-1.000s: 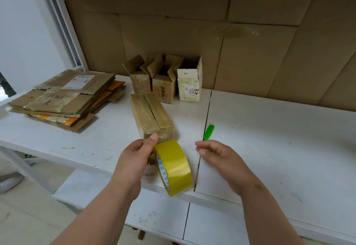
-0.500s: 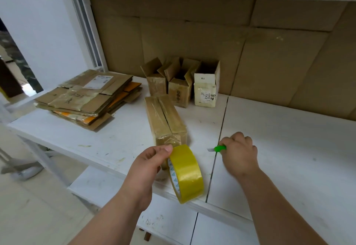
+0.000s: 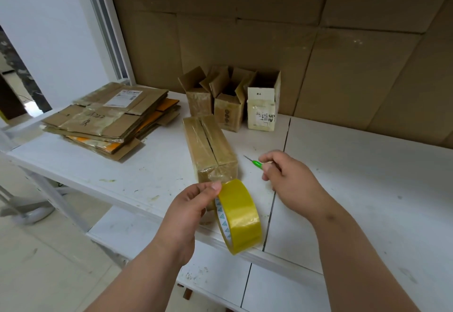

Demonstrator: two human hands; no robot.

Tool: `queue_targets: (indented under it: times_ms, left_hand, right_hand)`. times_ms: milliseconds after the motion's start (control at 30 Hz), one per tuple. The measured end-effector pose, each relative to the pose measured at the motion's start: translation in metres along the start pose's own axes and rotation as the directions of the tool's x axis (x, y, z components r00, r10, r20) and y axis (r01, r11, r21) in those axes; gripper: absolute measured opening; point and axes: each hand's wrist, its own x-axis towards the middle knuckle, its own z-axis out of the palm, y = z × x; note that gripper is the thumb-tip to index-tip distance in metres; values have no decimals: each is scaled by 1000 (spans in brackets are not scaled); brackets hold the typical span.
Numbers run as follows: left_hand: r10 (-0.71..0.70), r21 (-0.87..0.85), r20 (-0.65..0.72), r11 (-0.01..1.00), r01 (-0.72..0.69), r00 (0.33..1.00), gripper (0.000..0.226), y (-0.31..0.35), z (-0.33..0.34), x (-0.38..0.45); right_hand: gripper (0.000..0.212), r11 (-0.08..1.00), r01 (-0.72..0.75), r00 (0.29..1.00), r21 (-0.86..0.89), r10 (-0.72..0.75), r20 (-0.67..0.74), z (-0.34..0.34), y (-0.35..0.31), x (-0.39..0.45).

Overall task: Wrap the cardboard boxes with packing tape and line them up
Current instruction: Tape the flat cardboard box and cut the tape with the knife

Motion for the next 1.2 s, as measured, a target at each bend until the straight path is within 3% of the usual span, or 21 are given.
queue_targets:
  times_ms: [267, 500, 1200]
  left_hand:
    - [13, 17, 16, 1000, -13, 1000, 36, 2, -1, -2]
    - [19, 39, 22, 999, -20, 1000, 40, 2, -2, -4]
    - [4, 72, 24, 997, -5, 1000, 39, 5, 3, -3]
  right_hand:
    - [15, 972, 108, 983, -207, -72, 171, 4, -40, 9]
    - [15, 933, 137, 980, -331, -78, 185, 11, -51, 18]
    - [15, 857, 191, 965, -479, -74, 252, 26, -52, 36]
